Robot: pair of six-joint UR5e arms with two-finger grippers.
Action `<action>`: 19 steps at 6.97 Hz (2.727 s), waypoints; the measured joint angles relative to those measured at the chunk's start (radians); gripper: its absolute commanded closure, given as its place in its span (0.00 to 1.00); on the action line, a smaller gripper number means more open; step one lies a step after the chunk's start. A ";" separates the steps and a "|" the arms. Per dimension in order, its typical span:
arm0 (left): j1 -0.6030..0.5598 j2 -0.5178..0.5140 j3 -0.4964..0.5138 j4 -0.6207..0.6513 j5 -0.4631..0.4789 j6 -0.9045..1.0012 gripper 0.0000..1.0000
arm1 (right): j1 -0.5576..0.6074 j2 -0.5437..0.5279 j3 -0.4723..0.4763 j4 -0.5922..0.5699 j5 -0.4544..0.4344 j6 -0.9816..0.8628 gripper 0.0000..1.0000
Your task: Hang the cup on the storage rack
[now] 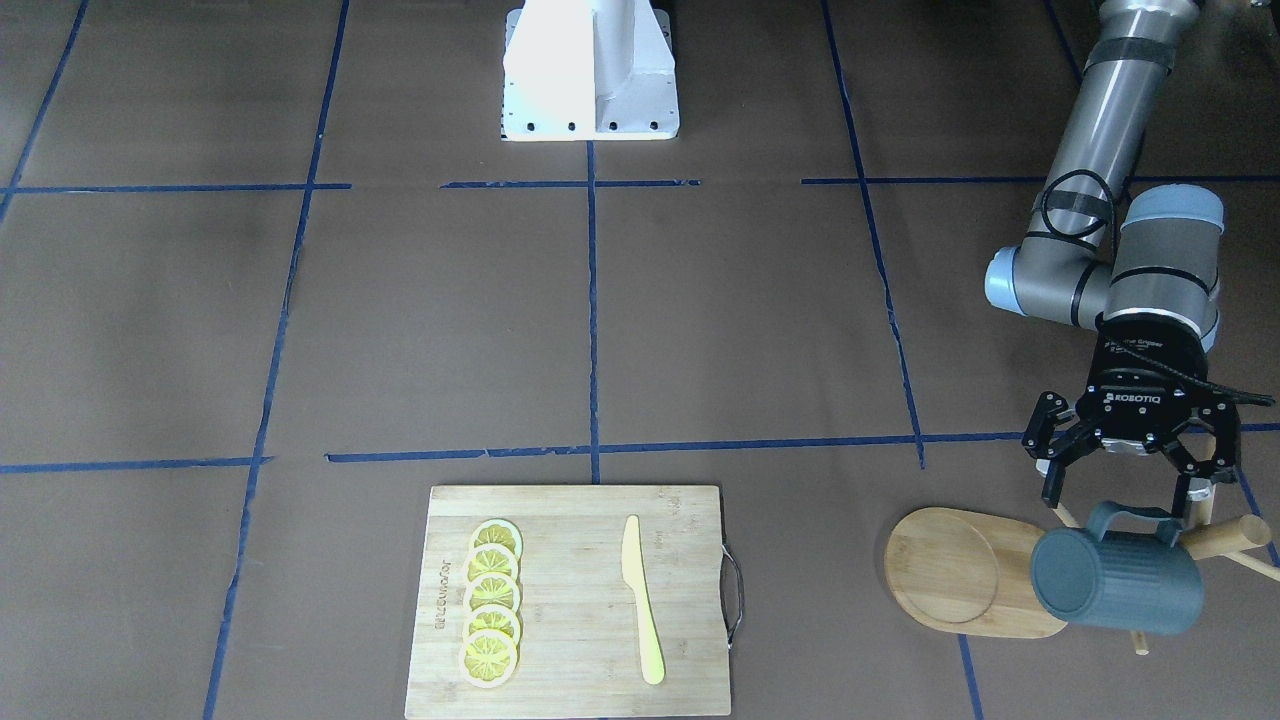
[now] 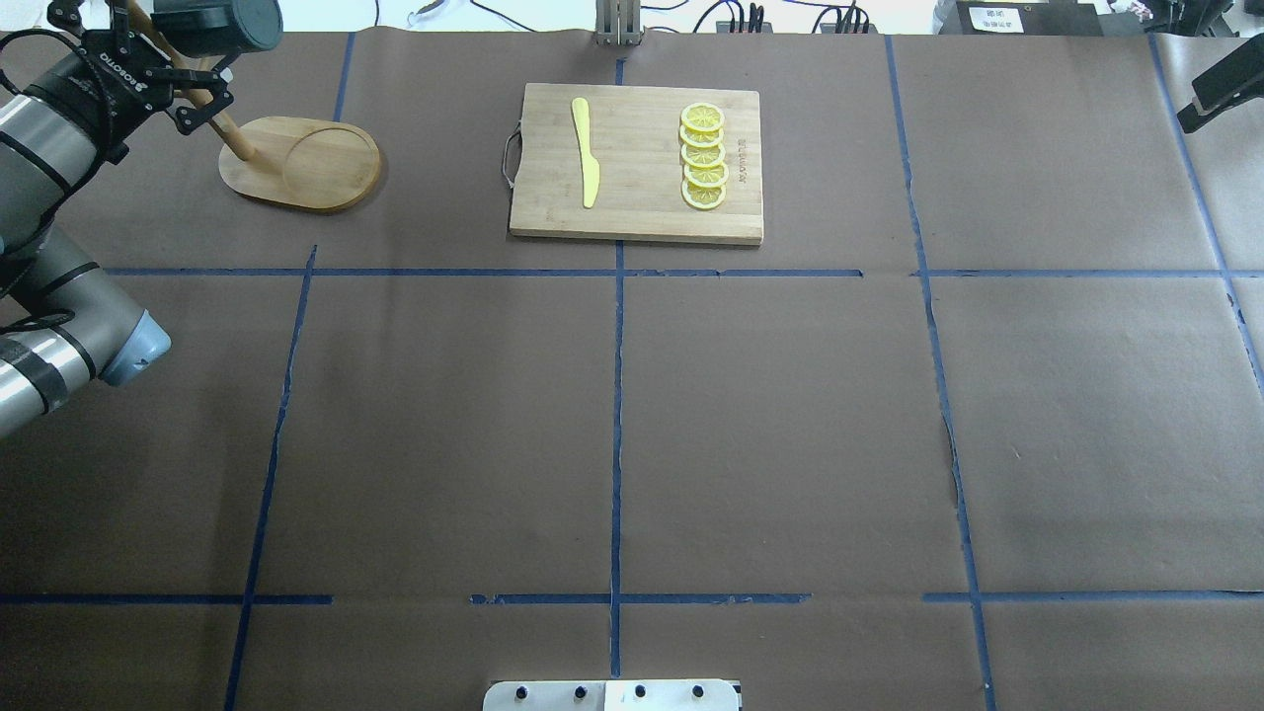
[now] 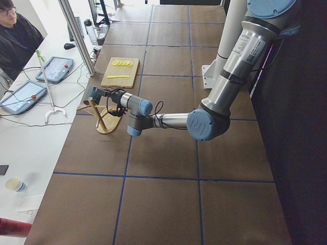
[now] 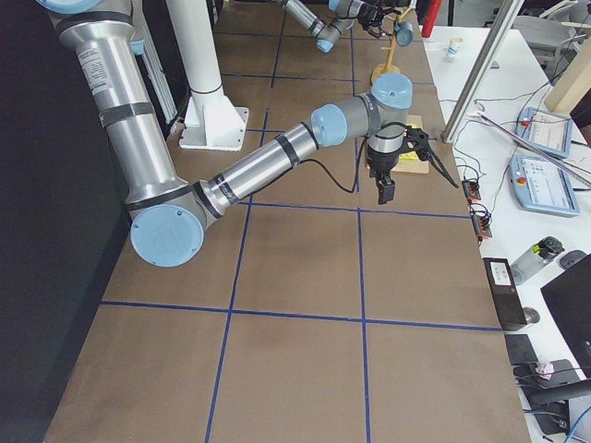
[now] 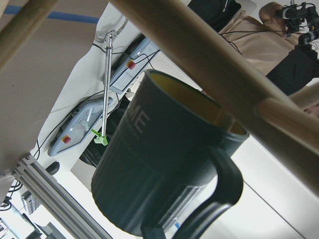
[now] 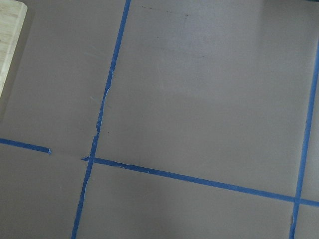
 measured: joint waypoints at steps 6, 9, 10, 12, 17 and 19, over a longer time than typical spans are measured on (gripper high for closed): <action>-0.107 0.153 -0.193 0.048 -0.187 0.004 0.00 | 0.000 0.002 0.000 0.000 0.001 0.000 0.00; -0.278 0.148 -0.243 0.198 -0.465 0.206 0.00 | 0.000 -0.001 0.000 -0.001 0.003 0.000 0.00; -0.313 0.147 -0.269 0.268 -0.543 0.356 0.00 | 0.004 -0.007 0.002 -0.001 0.006 0.000 0.00; -0.398 0.151 -0.323 0.449 -0.717 0.758 0.00 | 0.026 -0.031 0.003 -0.002 0.007 0.001 0.00; -0.532 0.270 -0.343 0.799 -0.801 1.915 0.00 | 0.078 -0.111 0.015 0.000 0.004 -0.010 0.00; -0.584 0.285 -0.352 1.039 -0.801 2.283 0.00 | 0.088 -0.141 0.016 0.000 0.006 -0.009 0.00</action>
